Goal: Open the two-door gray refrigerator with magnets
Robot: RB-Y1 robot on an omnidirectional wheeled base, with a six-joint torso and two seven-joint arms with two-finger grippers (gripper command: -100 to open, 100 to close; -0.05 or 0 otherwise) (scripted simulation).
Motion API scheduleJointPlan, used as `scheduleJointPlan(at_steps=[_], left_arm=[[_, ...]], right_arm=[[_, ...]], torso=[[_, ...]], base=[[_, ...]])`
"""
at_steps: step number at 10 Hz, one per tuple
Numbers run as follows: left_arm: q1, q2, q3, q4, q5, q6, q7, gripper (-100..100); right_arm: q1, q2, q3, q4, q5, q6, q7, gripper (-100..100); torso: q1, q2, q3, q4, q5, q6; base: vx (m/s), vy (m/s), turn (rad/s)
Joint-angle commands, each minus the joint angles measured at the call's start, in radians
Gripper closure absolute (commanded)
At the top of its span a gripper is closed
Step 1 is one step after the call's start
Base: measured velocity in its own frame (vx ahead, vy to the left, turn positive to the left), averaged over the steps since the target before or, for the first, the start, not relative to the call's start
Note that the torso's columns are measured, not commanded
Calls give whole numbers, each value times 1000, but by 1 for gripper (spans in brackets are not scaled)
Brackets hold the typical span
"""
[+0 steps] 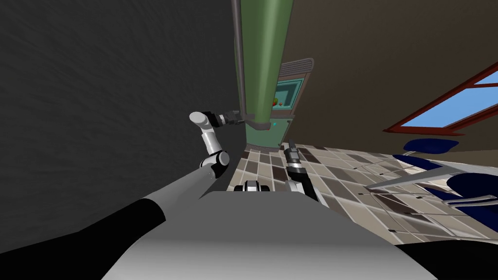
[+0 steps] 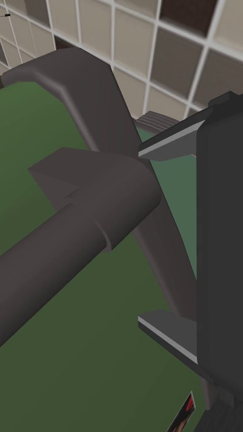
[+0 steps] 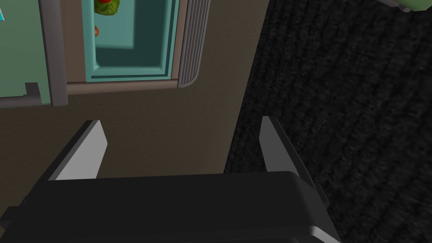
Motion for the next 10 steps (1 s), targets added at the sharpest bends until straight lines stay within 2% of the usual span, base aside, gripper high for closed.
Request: scheduleJointPlan(at_steps=[1,2,3,4,5,8,9,10], left_arm=[[-28,16,14,-7,9,-31,4,-100],[-28,16,14,-7,9,-31,4,-100],[14,31,-6,-48,-50,-44,-44,-100],[14,31,-6,-67,-76,-47,-65,-100],[14,31,-6,-90,-105,-45,-91,-100],[14,31,-6,-90,-189,-57,-188,-100],[14,31,-6,-90,-217,-62,-207,-100],[14,31,-6,-90,-217,-71,-207,-100]], right_arm=[[0,0,0,0,0,0,0,0],[0,0,0,0,0,0,0,0],[0,0,0,0,0,0,0,0],[0,0,0,0,0,0,0,0],[0,0,0,0,0,0,0,0],[0,0,0,0,0,0,0,0],[0,0,0,0,0,0,0,0],[0,0,0,0,0,0,0,0]], torso=[[0,1,1,0,0,0],[1,1,1,1,0,0],[1,1,0,1,0,0],[4,-9,-6,-3,2,-3],[3,-17,-13,-6,1,1],[-8,-30,-21,-15,-4,8],[-9,-32,-22,-16,-5,8],[-9,-34,-23,-19,-4,9]], base=[[0,0,0],[-1,-7,4],[98,-33,330],[113,-46,313],[58,-7,64],[2,14,-6],[-16,4,6],[-12,-3,-5]])
